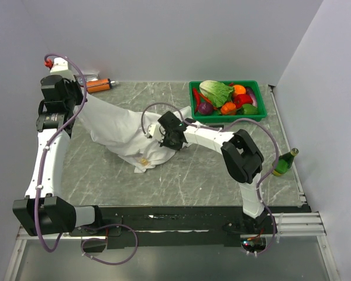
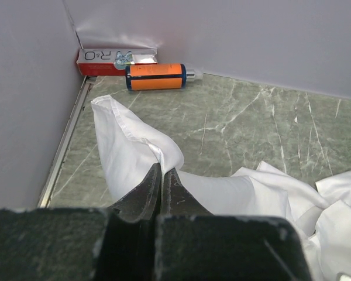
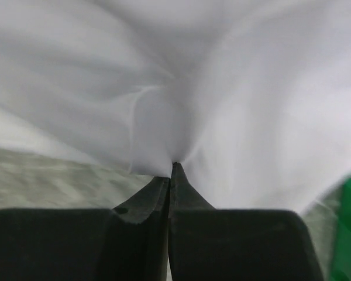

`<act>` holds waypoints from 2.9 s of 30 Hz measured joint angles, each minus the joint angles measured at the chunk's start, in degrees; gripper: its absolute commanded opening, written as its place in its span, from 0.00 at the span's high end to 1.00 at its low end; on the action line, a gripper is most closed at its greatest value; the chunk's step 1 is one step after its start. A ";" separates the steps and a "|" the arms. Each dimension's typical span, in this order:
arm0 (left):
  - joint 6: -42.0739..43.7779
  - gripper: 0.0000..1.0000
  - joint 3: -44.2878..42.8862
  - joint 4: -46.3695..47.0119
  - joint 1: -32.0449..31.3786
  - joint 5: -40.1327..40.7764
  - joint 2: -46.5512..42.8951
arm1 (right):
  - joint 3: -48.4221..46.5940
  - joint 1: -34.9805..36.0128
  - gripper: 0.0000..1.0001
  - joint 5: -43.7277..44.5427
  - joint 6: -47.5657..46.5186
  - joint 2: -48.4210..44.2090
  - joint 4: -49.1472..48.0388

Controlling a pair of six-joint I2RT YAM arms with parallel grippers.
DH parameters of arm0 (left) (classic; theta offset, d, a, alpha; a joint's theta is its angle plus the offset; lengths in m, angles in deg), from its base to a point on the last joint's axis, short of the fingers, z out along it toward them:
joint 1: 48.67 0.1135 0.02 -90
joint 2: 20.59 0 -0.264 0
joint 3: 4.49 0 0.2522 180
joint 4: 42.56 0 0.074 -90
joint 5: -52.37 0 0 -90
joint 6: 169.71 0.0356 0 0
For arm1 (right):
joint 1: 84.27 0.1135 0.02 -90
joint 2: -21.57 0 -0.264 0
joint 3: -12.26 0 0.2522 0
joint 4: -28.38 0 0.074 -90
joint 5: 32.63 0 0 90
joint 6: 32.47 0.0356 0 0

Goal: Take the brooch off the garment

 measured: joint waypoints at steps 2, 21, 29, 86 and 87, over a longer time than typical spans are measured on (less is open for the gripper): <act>-0.28 0.99 0.00 -0.02 0.52 -0.15 -0.11 | -0.37 -1.38 1.00 2.49 -2.05 -0.94 -0.28; 5.25 0.99 -9.68 -4.68 10.21 -16.13 -20.46 | -19.78 -10.64 1.00 -0.52 -23.50 -23.10 -6.36; 16.68 0.81 5.88 -18.67 10.21 -16.57 -35.04 | -6.69 -9.88 0.92 -10.73 -28.57 -32.04 2.95; 10.91 0.99 -22.80 -32.70 25.94 -22.49 22.91 | -25.64 -27.32 1.00 -38.47 25.94 -5.92 2.64; 10.86 0.99 -23.91 -31.89 26.53 -22.51 20.68 | -25.24 -27.93 1.00 -38.58 25.99 -8.31 0.28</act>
